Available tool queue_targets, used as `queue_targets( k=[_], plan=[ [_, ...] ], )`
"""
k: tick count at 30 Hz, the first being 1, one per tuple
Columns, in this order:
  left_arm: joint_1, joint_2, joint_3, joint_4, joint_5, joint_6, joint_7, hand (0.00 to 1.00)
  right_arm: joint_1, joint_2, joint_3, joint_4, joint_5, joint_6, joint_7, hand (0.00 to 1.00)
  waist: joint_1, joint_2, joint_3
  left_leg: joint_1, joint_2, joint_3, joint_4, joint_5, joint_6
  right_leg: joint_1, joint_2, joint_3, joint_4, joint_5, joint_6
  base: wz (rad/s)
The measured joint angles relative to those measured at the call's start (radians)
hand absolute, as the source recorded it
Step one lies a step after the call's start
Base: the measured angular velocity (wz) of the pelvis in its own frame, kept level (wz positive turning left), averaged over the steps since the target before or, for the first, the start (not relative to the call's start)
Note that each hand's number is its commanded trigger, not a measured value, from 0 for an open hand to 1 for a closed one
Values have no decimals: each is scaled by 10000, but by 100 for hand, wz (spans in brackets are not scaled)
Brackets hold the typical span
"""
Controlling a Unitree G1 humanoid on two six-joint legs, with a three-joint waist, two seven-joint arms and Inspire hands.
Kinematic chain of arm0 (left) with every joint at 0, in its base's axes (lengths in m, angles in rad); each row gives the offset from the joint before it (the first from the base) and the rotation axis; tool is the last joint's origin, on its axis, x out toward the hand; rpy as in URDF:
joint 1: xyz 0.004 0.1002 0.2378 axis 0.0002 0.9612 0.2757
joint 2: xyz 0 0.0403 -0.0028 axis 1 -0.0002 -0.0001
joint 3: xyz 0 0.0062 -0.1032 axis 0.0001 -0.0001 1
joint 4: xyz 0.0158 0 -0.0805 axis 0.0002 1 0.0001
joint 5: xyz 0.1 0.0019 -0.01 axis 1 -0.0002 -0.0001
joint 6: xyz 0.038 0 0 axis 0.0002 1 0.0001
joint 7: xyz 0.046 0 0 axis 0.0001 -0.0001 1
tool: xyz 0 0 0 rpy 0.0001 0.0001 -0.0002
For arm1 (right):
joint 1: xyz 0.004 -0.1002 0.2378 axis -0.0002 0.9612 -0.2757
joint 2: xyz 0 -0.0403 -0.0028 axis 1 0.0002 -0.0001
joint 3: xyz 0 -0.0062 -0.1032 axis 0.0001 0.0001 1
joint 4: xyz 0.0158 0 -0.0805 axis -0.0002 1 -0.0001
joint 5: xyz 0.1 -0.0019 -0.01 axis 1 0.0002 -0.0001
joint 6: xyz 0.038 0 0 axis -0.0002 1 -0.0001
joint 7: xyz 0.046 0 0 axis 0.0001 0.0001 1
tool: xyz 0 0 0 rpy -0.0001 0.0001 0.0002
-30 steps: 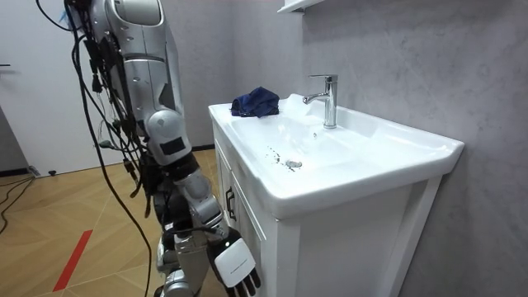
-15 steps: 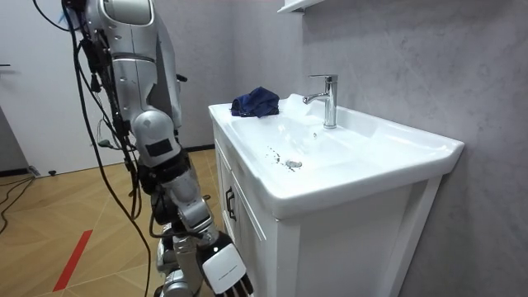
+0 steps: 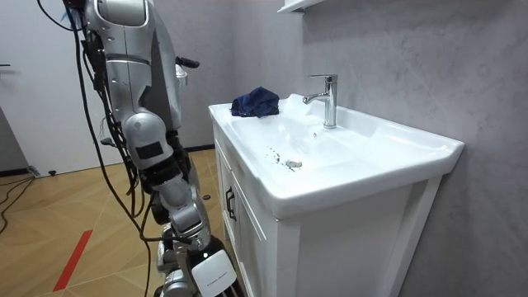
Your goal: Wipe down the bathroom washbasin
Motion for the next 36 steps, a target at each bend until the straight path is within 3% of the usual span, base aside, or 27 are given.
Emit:
queue_targets(
  k=[5,8,12,28,36],
  plan=[
    [-140,3,-503,-396,198,-5,-345,0,43,9,29,284,-296,4,129,0,-31,-72,-7,13,1,-11,-12,0,0,-8,-3,11,13,9,0,0],
    [-152,3,-968,-435,267,-5,-519,0,0,17,16,552,-591,-6,247,0,-240,-55,5,32,3,-26,-15,0,0,2,1,10,76,18,-1,0],
    [-217,6,-1889,-471,498,-52,-909,0,-76,25,17,672,-1075,-23,332,0,-449,-117,120,139,6,104,-20,0,0,14,6,185,155,15,2,-10],
    [-329,-6,-3457,-457,576,-63,-2285,0,-389,60,38,1483,-1119,33,759,0,-1156,-252,90,216,36,481,-33,-1,2,-283,95,804,355,56,12,-10],
    [-336,-11,-3867,-227,605,-22,-2478,0,-439,99,52,1465,-1126,439,867,0,-1313,-302,87,255,39,505,-39,-1,1,-268,109,840,326,66,7,0]
  ],
)
